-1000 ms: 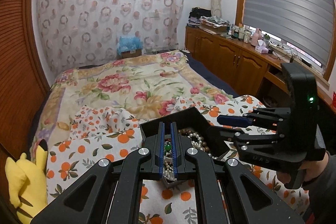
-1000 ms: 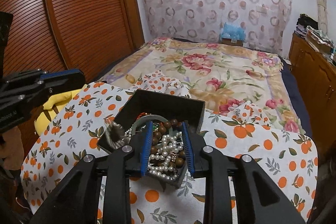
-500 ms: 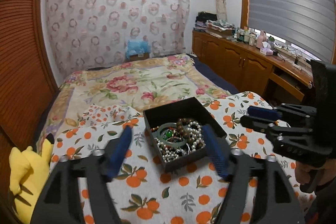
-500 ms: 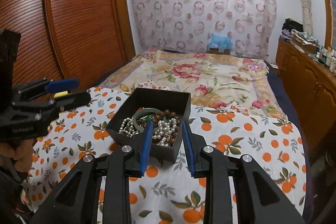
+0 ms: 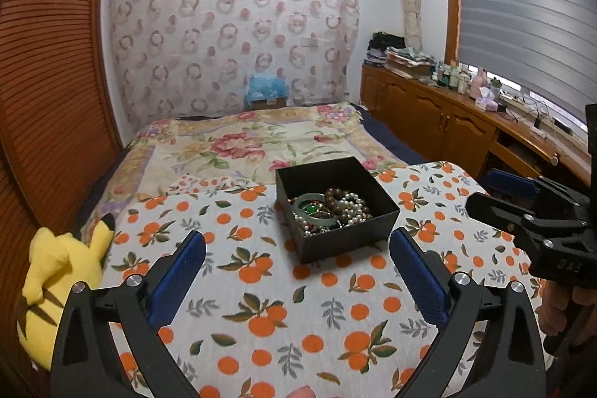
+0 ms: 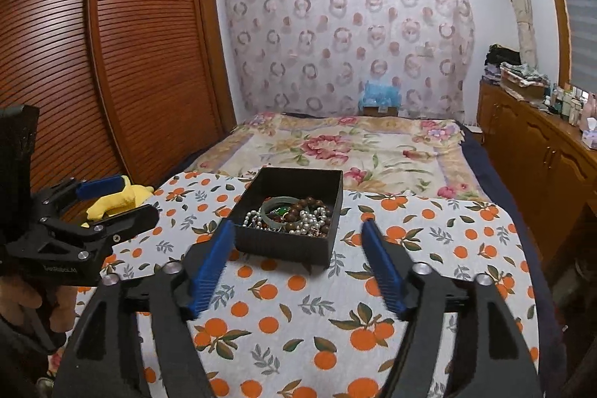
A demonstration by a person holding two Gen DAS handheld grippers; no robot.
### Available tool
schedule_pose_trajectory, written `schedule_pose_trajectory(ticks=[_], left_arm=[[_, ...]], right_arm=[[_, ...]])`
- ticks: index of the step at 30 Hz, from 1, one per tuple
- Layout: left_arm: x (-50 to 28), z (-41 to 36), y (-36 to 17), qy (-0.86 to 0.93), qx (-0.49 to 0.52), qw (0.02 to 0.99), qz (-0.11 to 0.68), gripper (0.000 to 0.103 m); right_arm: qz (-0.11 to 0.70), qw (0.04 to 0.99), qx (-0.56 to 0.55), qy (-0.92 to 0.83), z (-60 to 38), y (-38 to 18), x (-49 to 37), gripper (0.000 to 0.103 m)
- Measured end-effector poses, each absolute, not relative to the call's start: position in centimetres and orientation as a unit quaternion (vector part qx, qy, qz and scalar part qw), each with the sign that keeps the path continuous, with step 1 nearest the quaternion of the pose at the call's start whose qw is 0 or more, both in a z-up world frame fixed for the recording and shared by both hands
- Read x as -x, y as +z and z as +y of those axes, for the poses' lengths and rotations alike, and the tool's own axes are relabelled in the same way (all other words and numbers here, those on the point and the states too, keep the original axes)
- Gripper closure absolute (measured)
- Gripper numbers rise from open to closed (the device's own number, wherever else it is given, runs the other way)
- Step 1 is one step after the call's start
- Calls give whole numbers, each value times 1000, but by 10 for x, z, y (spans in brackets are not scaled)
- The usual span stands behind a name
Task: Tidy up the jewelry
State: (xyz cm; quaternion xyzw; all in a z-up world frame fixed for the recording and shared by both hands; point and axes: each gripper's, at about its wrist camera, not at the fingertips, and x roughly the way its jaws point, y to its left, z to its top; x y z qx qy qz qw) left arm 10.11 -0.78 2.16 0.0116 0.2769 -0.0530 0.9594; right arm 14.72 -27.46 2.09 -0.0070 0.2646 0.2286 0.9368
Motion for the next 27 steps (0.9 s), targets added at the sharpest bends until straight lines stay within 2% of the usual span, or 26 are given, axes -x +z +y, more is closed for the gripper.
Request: schedule_pose_trajectory(ticks=[5, 27], left_arm=[[-83, -6, 21, -28, -12, 963, 269, 8], [-59, 4, 9, 2, -2, 963, 268, 8]], right_arm=[[249, 946, 6, 209, -278, 21, -129, 3], [240, 954, 6, 177, -284, 11, -110, 2]])
